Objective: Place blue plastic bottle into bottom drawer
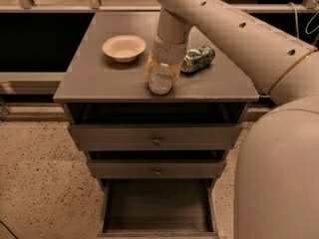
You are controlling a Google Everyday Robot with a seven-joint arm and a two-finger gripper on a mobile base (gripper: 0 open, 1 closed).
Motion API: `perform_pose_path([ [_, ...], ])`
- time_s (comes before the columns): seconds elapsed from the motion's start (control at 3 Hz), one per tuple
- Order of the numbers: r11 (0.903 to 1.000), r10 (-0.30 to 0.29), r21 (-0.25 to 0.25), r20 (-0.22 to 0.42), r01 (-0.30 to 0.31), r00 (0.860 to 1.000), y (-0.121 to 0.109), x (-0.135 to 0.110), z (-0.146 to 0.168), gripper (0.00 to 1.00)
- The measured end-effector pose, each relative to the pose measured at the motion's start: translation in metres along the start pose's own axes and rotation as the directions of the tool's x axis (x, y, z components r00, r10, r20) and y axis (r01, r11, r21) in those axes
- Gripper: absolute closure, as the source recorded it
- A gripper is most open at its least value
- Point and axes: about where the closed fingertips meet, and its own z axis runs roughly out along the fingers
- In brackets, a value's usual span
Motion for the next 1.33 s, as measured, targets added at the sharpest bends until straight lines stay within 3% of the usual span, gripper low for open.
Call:
perform_pose_path([
  [0.33, 0.9917, 0.066, 0.112, -0.019, -0.063, 0.998, 0.005, -0.025, -0.043, 1.0],
  [0.67, 0.9391, 0.086, 0.339, -0.072, -0.057, 0.994, -0.015, -0.082, -0.118, 1.0],
  [1.0, 0.8426, 0.036, 0.538, -0.118, 0.033, 0.992, -0.035, -0.11, -0.148, 1.0],
  [1.33, 0.7843, 0.012, 0.615, -0.148, 0.083, 0.989, -0.039, -0.122, -0.171, 1.0],
])
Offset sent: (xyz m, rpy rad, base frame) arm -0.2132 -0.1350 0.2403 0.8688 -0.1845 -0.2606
